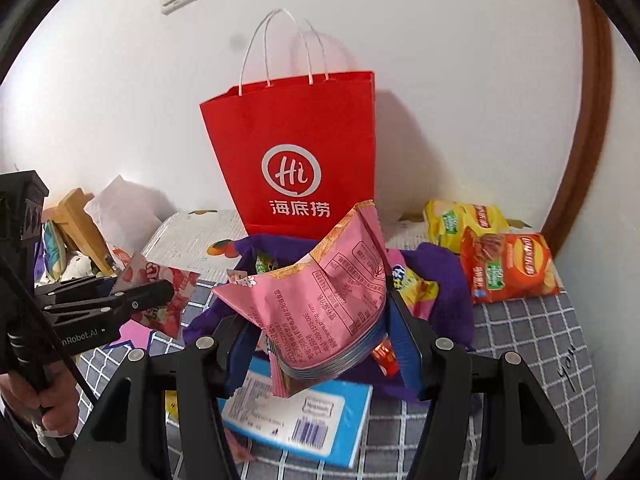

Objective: Organize snacks

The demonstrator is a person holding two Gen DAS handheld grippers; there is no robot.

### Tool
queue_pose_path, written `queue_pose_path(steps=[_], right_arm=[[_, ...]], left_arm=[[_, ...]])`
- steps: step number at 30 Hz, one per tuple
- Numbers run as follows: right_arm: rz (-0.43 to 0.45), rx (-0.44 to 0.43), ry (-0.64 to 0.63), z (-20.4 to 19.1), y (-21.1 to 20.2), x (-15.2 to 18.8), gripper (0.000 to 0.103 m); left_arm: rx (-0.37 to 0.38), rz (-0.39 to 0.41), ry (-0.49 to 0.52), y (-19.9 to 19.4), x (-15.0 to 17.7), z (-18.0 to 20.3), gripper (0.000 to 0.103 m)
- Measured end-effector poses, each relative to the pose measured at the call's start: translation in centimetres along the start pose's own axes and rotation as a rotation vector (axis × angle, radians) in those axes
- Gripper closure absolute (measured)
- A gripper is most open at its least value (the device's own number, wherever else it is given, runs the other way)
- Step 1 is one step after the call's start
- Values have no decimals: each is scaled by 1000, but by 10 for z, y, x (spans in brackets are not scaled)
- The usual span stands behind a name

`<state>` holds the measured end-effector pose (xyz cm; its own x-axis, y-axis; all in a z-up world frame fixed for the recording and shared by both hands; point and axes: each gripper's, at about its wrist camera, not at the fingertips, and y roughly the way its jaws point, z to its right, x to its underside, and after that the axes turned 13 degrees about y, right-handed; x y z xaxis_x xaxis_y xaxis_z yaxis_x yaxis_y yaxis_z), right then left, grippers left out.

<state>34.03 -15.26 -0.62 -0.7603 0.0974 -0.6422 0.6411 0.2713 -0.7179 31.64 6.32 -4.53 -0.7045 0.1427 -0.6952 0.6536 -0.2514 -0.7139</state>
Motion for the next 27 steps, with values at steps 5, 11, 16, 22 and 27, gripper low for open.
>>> queue_pose_path(steps=[5,11,16,22,27], right_arm=[[-30,-4,-9,-1,29,-9,43],[-35,-3,-35,-2,49,-22,43],[-49,-18,-25,2,69,-25,43],[-93,-32,-1,5,94,-25,43],[-124,-28,-36,3,103,-18,43]], left_arm=[[10,2,-24,18,-9,-10,67],[24,11,-51,38,-21,-20,67],[16,-8,-55,57,-16,-27,67],[11,-49,-68,75,-9,-35,67],[13,-61,-79,81,-7,-39,67]])
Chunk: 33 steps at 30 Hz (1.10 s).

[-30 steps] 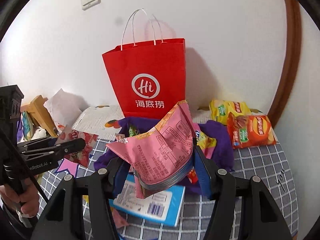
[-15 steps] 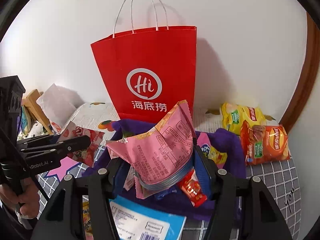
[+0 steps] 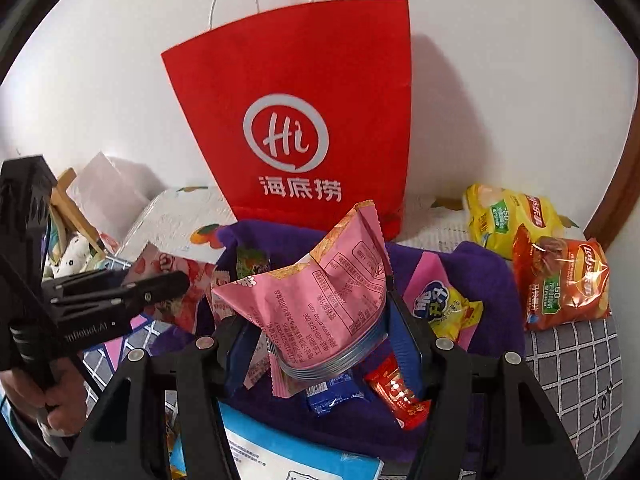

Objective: Organize snacks

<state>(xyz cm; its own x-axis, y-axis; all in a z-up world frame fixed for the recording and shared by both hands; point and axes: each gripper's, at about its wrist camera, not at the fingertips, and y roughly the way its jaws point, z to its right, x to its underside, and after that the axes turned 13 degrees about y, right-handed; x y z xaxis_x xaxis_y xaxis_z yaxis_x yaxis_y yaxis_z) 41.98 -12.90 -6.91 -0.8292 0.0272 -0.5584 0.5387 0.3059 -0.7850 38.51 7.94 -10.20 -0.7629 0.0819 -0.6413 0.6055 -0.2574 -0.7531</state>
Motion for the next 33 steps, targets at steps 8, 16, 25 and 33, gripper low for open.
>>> queue_pose_path(steps=[8,16,25,33], right_arm=[[-42,8,7,6,12,2,43],[-41,12,23,14,13,1,43],[-69,12,20,17,22,3,43],[-92,27,21,18,28,2,43]], left_arm=[[-1,-23,-2,10,2,0,67],[-1,-38,0,18,3,1,67],[5,-54,8,25,5,5,67],[6,-57,7,27,5,6,67]])
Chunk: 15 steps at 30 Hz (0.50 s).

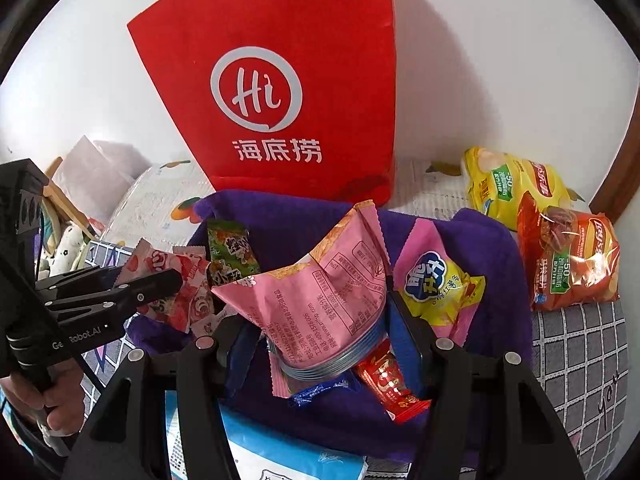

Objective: Organize snacks
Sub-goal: 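Open both tools to drop the bags onto the purple towel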

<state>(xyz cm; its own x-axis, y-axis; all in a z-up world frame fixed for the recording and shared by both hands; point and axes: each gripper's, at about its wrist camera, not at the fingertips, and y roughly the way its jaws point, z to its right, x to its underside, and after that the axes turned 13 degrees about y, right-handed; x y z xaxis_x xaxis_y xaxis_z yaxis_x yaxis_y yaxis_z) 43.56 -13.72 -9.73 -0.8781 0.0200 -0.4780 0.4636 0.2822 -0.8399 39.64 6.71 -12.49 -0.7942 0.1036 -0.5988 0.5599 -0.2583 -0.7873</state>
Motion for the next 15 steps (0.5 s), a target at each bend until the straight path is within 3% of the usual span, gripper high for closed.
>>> queue_pose_path(steps=[15], right_arm=[[-104,10,-12,-5,27,8,43]], left_arm=[[8,-5,0,3,1,1,67]])
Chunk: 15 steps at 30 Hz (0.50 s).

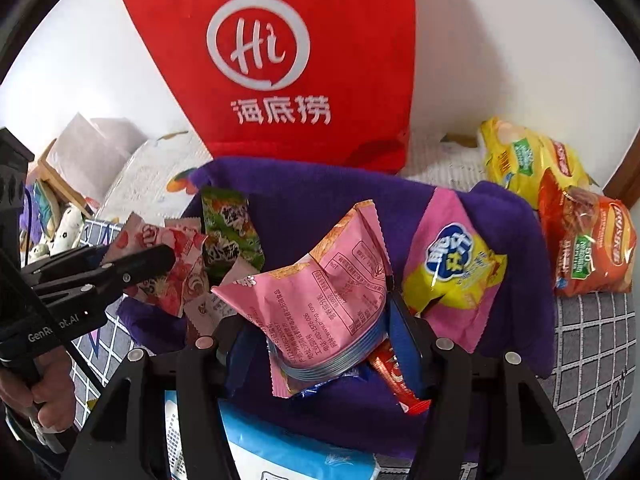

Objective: Organize snacks
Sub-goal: 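Open both tools to drop the bags onto the purple towel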

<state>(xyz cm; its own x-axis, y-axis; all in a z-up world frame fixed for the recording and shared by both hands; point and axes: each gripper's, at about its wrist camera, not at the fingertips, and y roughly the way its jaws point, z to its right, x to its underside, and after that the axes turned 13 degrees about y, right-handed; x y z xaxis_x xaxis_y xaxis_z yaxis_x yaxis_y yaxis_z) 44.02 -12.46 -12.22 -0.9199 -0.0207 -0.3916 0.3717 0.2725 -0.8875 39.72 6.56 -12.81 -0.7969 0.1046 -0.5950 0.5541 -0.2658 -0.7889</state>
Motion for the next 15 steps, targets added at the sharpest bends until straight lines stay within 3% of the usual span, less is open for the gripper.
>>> queue_pose_path(steps=[15], right_arm=[[-53,48,-13,4,19,1,42]], left_arm=[[18,-29,28,9,4,9,67]])
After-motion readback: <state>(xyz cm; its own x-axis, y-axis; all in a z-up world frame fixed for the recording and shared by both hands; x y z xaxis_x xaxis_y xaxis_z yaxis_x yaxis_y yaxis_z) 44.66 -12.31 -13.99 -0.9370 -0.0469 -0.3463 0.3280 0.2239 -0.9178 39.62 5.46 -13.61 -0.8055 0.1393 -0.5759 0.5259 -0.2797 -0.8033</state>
